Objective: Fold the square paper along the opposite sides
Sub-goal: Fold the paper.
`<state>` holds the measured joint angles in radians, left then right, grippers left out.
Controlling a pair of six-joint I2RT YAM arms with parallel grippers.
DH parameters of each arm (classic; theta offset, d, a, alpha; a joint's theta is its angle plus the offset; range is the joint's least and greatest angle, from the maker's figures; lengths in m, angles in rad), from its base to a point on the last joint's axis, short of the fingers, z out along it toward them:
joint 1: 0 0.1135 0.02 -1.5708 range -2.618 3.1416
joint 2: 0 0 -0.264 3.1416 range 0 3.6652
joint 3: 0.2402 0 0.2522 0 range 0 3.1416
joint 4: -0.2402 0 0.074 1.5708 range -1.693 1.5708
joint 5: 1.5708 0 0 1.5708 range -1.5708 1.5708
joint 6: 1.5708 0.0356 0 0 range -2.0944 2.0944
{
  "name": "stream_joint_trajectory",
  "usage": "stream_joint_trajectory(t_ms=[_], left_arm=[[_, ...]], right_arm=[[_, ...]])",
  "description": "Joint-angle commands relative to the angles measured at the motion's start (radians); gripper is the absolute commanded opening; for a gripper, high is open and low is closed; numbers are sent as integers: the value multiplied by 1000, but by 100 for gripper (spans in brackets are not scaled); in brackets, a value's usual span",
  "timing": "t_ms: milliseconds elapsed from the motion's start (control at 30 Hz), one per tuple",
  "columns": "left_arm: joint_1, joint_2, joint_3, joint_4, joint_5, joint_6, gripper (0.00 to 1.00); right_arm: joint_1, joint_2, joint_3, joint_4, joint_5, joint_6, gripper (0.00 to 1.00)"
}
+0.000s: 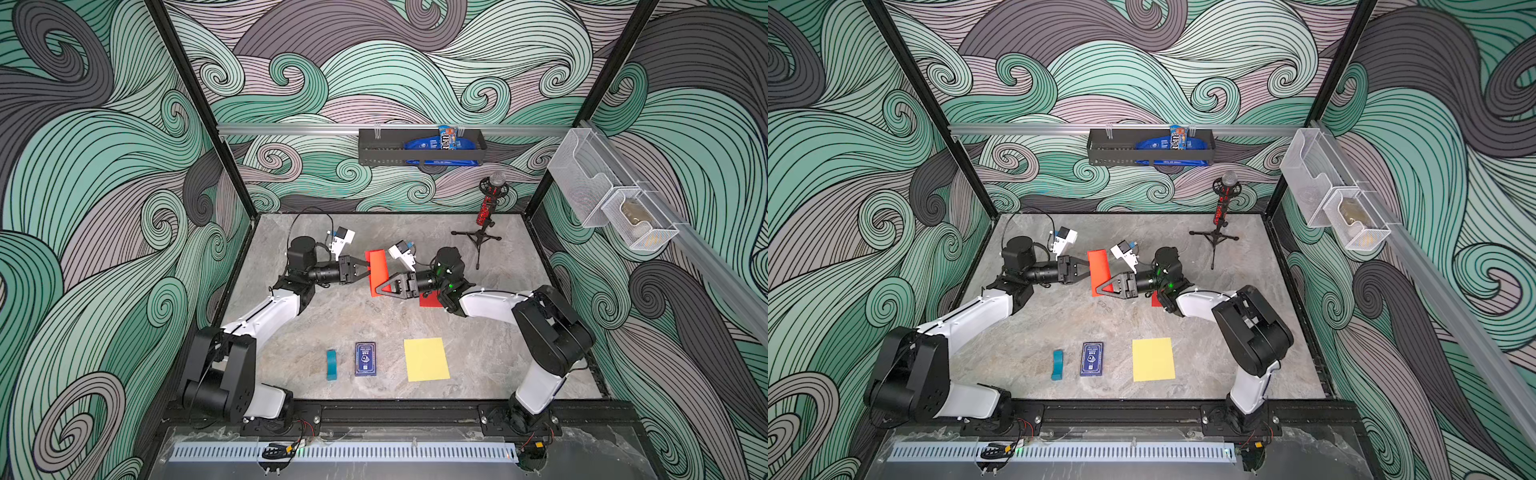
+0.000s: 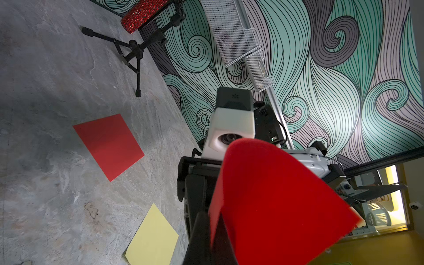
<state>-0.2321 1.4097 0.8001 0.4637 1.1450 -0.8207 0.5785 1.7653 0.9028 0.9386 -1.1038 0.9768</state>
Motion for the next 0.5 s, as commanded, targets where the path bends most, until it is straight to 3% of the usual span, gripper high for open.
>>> stream_joint_trajectory(t_ms=[0, 467], left_arm=[[-4, -25, 22, -6, 9, 17, 0], [-4, -29, 20, -5, 7, 17, 0]], right_arm=[[4, 8, 27, 9, -7, -6, 29], [7, 16, 35, 8, 4, 1, 21]])
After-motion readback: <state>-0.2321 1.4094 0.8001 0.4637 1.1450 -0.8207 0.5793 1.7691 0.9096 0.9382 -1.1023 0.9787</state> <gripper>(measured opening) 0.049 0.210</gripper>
